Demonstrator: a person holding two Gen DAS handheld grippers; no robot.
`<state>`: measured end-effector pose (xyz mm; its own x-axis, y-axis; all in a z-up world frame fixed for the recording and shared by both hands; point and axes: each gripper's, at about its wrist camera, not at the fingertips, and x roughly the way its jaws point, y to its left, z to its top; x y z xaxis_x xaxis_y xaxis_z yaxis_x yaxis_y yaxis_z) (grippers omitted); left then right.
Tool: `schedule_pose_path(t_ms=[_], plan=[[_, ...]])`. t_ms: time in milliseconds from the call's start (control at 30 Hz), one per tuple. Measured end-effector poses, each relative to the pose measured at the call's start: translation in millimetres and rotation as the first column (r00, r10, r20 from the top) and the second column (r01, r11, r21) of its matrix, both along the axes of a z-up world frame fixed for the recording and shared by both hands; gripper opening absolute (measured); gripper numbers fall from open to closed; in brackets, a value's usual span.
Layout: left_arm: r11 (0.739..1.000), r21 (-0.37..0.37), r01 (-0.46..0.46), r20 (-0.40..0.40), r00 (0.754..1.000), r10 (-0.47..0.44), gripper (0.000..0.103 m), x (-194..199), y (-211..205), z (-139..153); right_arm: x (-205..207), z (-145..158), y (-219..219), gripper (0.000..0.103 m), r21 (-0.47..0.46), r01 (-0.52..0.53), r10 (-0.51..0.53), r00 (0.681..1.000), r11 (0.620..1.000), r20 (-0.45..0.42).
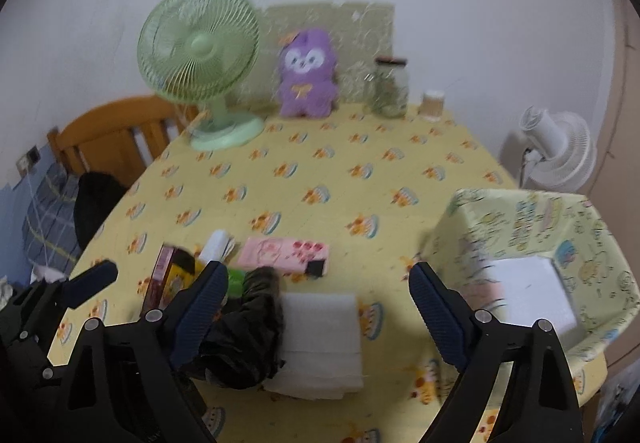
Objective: Organize soft objects
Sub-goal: 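Grasp the red-brown snack box with the left gripper while the right grasps the black cloth, then carry the snack box and black cloth over the gift box with both grippers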
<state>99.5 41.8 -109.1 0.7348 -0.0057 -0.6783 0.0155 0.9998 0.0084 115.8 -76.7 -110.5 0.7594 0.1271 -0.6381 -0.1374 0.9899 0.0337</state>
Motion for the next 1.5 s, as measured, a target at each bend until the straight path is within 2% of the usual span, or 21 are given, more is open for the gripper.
schedule_pose_path(t_ms=[133, 267, 333, 433, 500, 533, 567, 600, 700, 833, 1500], plan=[[1.0, -0.003, -0.013, -0.032, 0.999, 0.013, 0.08, 9, 9, -9, 12, -12, 10, 0.088, 0.01, -0.013, 0.013, 0.999, 1.0, -0.052], [1.0, -0.015, -0.024, -0.071, 0.997, 0.022, 0.075, 17, 17, -21, 22, -25, 19, 0.088, 0.022, -0.018, 0.02, 0.994, 1.0, -0.103], [1.0, -0.018, -0.025, -0.09, 0.996, 0.023, 0.074, 20, 19, -28, 27, -31, 22, 0.083, 0.015, -0.027, 0.029, 0.99, 1.0, -0.137], [0.999, -0.028, -0.027, -0.12, 0.992, 0.023, 0.065, 24, 20, -39, 32, -41, 29, 0.074, 0.011, -0.052, 0.054, 0.983, 0.999, -0.178], [0.999, -0.036, -0.025, -0.132, 0.991, 0.02, 0.056, 25, 20, -42, 35, -47, 34, 0.059, 0.018, -0.069, 0.071, 0.977, 0.997, -0.203], [0.999, -0.037, -0.022, -0.137, 0.99, 0.016, 0.049, 26, 19, -43, 37, -49, 36, 0.055, 0.023, -0.077, 0.08, 0.974, 0.997, -0.213], [0.999, -0.04, -0.014, -0.138, 0.99, 0.009, 0.042, 26, 18, -43, 38, -50, 37, 0.046, 0.029, -0.081, 0.086, 0.971, 0.996, -0.223], [0.999, -0.04, -0.01, -0.137, 0.991, 0.005, 0.04, 26, 17, -42, 39, -52, 38, 0.04, 0.035, -0.086, 0.091, 0.968, 0.996, -0.234], [0.999, -0.042, -0.01, -0.135, 0.991, 0.004, 0.028, 27, 15, -38, 39, -49, 42, 0.038, 0.015, -0.083, 0.084, 0.971, 0.996, -0.224], [0.999, -0.054, 0.001, -0.119, 0.993, -0.008, 0.021, 27, 13, -29, 39, -43, 41, 0.036, 0.005, -0.077, 0.076, 0.975, 0.997, -0.209], [0.999, -0.035, 0.016, 0.032, 0.999, -0.014, 0.02, 10, -8, 42, 15, 32, 16, 0.035, 0.033, -0.076, 0.078, 0.996, 0.997, -0.042]])
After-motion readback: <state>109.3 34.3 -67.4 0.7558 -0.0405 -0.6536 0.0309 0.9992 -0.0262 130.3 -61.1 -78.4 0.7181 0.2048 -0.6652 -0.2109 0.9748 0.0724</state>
